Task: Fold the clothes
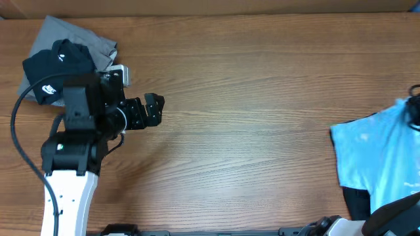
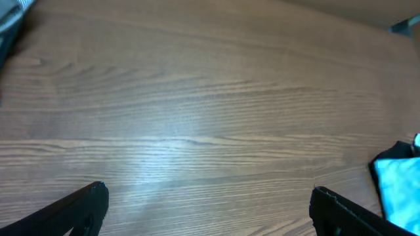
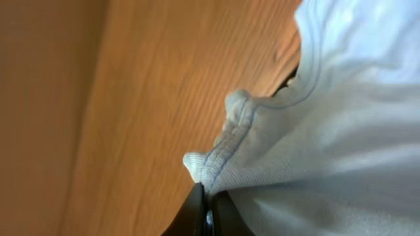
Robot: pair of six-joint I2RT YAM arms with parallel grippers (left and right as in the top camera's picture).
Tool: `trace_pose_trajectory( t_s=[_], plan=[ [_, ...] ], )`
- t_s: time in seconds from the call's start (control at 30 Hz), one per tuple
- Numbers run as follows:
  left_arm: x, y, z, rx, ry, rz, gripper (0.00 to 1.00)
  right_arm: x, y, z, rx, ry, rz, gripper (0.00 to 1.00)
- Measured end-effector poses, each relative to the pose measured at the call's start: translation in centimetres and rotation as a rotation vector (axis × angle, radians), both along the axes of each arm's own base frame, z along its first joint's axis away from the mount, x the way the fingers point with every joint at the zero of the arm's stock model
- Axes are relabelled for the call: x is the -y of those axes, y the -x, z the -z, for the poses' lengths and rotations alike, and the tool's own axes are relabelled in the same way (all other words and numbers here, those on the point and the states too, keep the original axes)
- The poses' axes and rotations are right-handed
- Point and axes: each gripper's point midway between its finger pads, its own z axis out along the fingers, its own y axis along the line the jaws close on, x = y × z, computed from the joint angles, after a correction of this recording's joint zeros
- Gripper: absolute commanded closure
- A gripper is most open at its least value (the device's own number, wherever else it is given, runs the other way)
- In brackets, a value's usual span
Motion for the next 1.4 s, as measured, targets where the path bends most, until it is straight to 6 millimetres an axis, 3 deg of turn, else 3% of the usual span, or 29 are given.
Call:
trace_pose_trajectory(
  t_s=[0.1,0.3,0.4,0.5,0.6,0.63,0.7,0.8,0.87,0.9,0.97,1.03,1.07,1.13,1.17,1.23,1.3,1.4],
  plan=[
    [0.0,-0.4,0.8,-0.028,-0.001,0.0,0.0,0.7,0.2,-2.5,0.022,0.021,-0.002,0.96],
    [0.2,-1.3,0.0,0.021,0.007,0.008,0.0,-0.8,-0.3,-6.8,0.046,0.055,-0.077,0.96],
    [0.5,-1.1,-0.4,0.035,0.02,0.022,0.0,-2.0,-1.0,-10.3,0.087,0.09,-0.114,0.96],
    [0.6,-0.6,-1.4,0.068,0.022,0.034,0.0,-4.1,-1.9,-15.7,0.183,0.136,-0.177,0.96],
    [0.7,0.0,-3.1,0.123,0.015,0.049,0.0,-8.2,-2.6,-21.9,0.308,0.192,-0.287,0.96],
    [0.7,0.2,-4.3,0.156,0.013,0.052,0.0,-10.6,-2.9,-24.2,0.365,0.212,-0.351,0.95],
    [0.7,0.5,-7.4,0.233,0.011,0.053,0.0,-14.7,-3.0,-27.1,0.444,0.234,-0.456,0.95],
    [0.5,1.7,-12.9,0.349,0.002,0.047,0.0,-23.9,-2.4,-30.3,0.567,0.205,-0.702,0.95],
    [0.2,2.9,-15.2,0.388,-0.012,0.034,0.0,-28.6,-1.6,-30.8,0.6,0.166,-0.831,0.95],
    [-0.1,3.6,-16.7,0.416,-0.03,0.021,0.0,-32.9,-0.7,-30.6,0.609,0.12,-0.952,0.91],
    [-1.1,4.9,-18.7,0.445,-0.068,-0.02,0.0,-38.8,0.9,-29.8,0.598,0.055,-1.116,0.82],
    [-2.2,5.9,-20.3,0.469,-0.108,-0.075,0.0,-45.0,2.9,-28.3,0.569,0.004,-1.29,0.7],
    [-2.6,6.2,-20.7,0.474,-0.123,-0.093,0.0,-47.8,3.7,-27.3,0.546,-0.007,-1.36,0.54],
    [-3.3,6.8,-21.4,0.483,-0.154,-0.121,0.0,-51.6,5.2,-25.5,0.504,-0.02,-1.454,0.34],
    [-3.5,7.0,-21.7,0.488,-0.163,-0.131,0.0,-53.9,5.9,-23.8,0.455,-0.016,-1.496,0.28],
    [-4.2,7.7,-22.4,0.502,-0.192,-0.161,0.0,-54.5,5.1,-22.3,0.419,0.045,-1.476,0.25],
    [-4.4,7.9,-22.0,0.482,-0.201,-0.168,0.0,-52.7,3.3,-22.6,0.421,0.091,-1.394,0.24],
    [-4.0,7.7,-20.6,0.422,-0.205,-0.133,0.0,-46.3,-0.1,-25.0,0.463,0.167,-1.181,0.23]
  ],
)
